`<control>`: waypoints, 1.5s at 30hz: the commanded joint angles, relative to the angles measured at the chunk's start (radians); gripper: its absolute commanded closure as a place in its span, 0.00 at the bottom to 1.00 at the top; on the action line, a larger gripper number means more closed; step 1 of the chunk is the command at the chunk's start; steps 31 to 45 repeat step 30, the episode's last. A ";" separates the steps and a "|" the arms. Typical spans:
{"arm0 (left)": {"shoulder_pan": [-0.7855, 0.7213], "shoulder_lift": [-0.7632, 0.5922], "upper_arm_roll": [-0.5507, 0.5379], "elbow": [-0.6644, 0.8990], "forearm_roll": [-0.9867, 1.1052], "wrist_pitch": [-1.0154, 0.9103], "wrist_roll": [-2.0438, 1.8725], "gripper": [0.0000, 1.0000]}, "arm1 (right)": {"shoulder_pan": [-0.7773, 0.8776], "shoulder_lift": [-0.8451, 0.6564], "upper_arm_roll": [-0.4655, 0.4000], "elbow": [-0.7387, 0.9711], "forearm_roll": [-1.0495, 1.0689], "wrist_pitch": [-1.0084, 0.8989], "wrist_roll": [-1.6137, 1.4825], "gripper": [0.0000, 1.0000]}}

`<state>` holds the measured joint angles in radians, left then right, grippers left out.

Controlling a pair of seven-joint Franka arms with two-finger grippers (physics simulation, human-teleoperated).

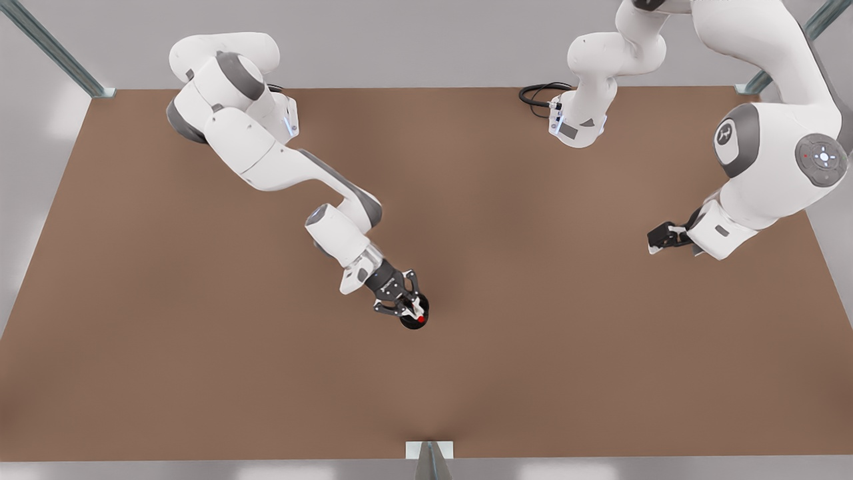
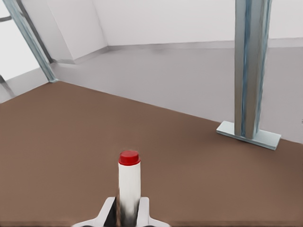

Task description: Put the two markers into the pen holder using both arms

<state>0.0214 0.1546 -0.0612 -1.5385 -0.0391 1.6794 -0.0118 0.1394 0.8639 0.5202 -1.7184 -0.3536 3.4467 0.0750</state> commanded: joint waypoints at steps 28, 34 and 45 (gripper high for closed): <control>-0.021 0.109 -0.022 0.083 -0.010 -0.020 -0.094 0.00 | -0.127 -0.583 -0.440 0.385 0.297 -1.831 -0.061 0.00; -0.023 0.112 -0.022 0.083 -0.012 -0.021 -0.094 0.00 | -0.130 -0.576 -0.442 0.385 0.297 -1.830 -0.060 0.00; -0.023 0.112 -0.022 0.083 -0.012 -0.021 -0.094 0.00 | -0.130 -0.576 -0.442 0.385 0.297 -1.830 -0.060 0.00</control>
